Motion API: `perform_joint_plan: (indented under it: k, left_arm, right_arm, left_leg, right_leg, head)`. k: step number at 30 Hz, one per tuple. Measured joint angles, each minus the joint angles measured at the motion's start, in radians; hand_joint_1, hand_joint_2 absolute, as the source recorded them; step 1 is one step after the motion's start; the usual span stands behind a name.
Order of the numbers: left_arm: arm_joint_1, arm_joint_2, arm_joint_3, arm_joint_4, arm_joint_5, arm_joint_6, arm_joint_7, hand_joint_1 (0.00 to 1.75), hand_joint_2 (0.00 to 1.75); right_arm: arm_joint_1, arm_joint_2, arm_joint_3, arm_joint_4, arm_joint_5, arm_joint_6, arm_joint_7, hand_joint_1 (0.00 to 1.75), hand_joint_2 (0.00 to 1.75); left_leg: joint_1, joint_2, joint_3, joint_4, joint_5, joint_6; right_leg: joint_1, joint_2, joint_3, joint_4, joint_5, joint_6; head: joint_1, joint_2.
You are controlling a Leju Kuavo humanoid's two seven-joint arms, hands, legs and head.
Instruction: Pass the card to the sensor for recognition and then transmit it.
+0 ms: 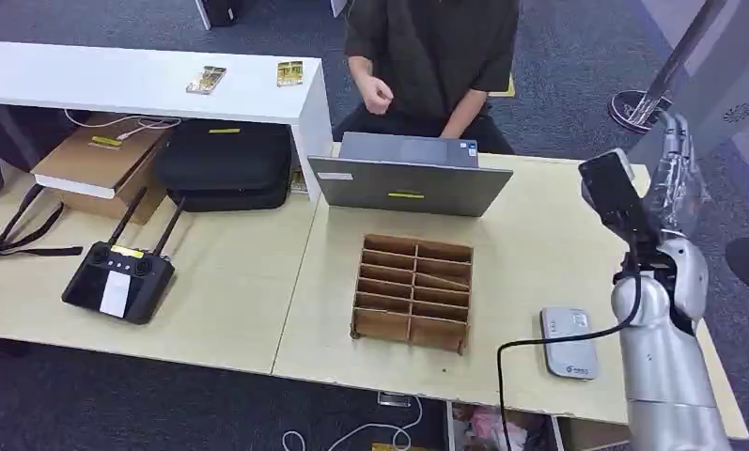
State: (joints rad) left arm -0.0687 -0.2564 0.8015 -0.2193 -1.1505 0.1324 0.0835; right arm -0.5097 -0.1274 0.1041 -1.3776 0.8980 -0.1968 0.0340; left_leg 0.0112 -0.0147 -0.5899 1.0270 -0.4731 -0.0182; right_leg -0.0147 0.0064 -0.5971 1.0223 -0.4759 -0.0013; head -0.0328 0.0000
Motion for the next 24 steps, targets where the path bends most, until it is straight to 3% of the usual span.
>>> perform_joint_plan:
  k: [6,12,18,24]
  left_arm:
    - [0.003,0.0,0.007,0.0,0.002,0.01,0.0,0.0,0.0]
    - [0.003,0.0,0.013,0.0,0.0,0.013,-0.001,0.0,0.0]
    - [0.003,0.0,0.013,0.0,-0.009,0.013,-0.002,0.0,0.0]
    - [0.003,0.0,0.021,0.0,0.001,0.01,-0.006,0.0,0.0]
  right_arm:
    - [0.125,-0.028,-0.04,-0.1,0.019,-0.006,0.008,0.0,1.75]
    - [0.181,-0.038,-0.064,-0.157,0.027,-0.006,0.016,0.0,1.75]
    - [0.246,-0.04,-0.09,-0.215,0.064,0.005,0.04,0.0,1.75]
    - [0.382,-0.034,-0.119,-0.31,0.08,-0.004,0.047,0.0,1.75]
  left_leg:
    - [0.0,0.0,0.0,0.0,0.0,0.0]
    - [0.0,0.0,0.0,0.0,0.0,0.0]
    - [0.0,0.0,0.0,0.0,0.0,0.0]
    - [0.0,0.0,-0.001,0.0,-0.001,0.0]
  right_leg:
    - [0.0,0.0,0.0,0.0,0.0,0.0]
    - [0.0,0.0,0.0,0.0,0.0,0.0]
    - [0.0,0.0,0.0,0.0,0.0,0.0]
    - [0.0,-0.001,0.0,0.0,-0.001,0.001]
  head:
    - [0.0,0.0]
    - [0.0,0.0]
    - [0.0,0.0]
    - [0.0,0.0]
